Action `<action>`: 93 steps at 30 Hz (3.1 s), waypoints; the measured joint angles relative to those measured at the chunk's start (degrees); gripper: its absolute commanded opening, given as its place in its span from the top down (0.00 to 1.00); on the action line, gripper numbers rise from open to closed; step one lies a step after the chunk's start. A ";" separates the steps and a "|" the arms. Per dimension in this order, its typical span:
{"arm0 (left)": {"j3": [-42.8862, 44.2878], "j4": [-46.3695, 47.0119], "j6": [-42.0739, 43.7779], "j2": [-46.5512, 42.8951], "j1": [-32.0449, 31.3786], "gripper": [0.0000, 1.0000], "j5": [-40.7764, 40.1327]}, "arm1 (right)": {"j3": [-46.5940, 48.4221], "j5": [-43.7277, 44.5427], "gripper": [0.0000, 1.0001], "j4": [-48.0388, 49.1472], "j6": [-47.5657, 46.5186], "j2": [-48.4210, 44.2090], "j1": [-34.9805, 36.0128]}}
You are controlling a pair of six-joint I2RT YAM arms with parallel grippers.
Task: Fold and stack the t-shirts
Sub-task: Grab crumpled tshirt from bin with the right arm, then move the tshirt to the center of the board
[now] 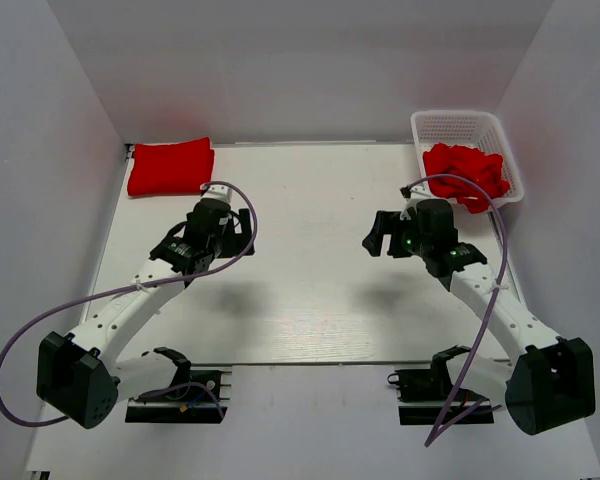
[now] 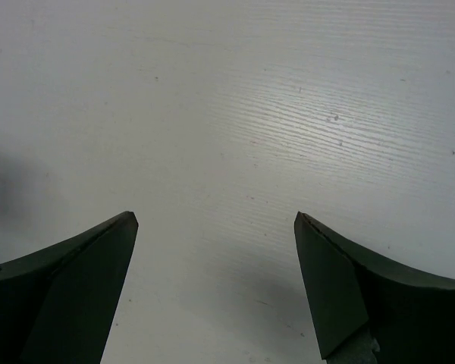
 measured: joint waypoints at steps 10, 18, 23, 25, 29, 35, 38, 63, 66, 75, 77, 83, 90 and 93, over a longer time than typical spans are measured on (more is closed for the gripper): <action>-2.08 1.09 -2.51 -2.91 0.00 0.00 -4.04 | -1.70 -0.33 0.10 5.25 0.42 1.29 0.00; -0.42 1.60 -2.56 -2.10 0.00 0.00 -6.95 | 19.21 16.09 0.10 -1.51 -1.33 17.31 -1.31; 2.40 1.62 -1.25 1.46 0.00 0.00 -6.78 | 42.27 25.46 0.10 -8.90 -5.42 30.67 -6.91; 2.51 1.68 -0.61 2.16 0.00 0.00 -6.05 | 50.03 27.67 0.10 -11.34 -7.39 35.76 -9.73; 2.54 1.53 0.17 2.58 0.02 0.00 -5.38 | 62.84 29.59 0.13 -16.48 -10.78 45.35 -14.60; 2.51 1.79 0.81 2.58 0.04 0.00 -4.94 | 72.43 28.76 0.20 -21.09 -14.93 55.10 -19.61; 2.51 1.88 0.90 2.58 0.04 0.00 -4.76 | 73.55 28.15 0.35 -22.01 -16.31 57.70 -21.18; 0.66 2.91 0.28 2.47 0.04 0.00 -4.20 | 70.97 17.94 1.00 -18.67 -16.46 49.05 -26.27; 0.66 3.89 0.07 2.19 0.04 0.00 -3.54 | 72.67 18.18 1.00 -15.26 -16.48 45.66 -26.67; 0.57 5.77 -0.28 2.16 0.04 0.00 -2.12 | 79.19 17.31 1.00 -4.98 -16.06 40.83 -26.84; 0.02 6.49 -0.44 2.14 0.04 0.00 -1.44 | 80.98 16.46 1.00 -1.20 -15.80 39.95 -26.84; -0.94 6.86 -0.94 2.14 0.04 0.00 -0.74 | 85.18 10.49 1.00 6.05 -14.38 37.86 -26.77; -0.94 7.89 -1.18 2.14 0.04 0.00 -0.04 | 86.68 -5.01 1.00 10.43 -11.45 34.18 -26.56; -0.94 8.31 -1.18 2.05 0.04 0.00 0.15 | 86.55 -14.01 1.00 11.02 -8.72 33.22 -26.16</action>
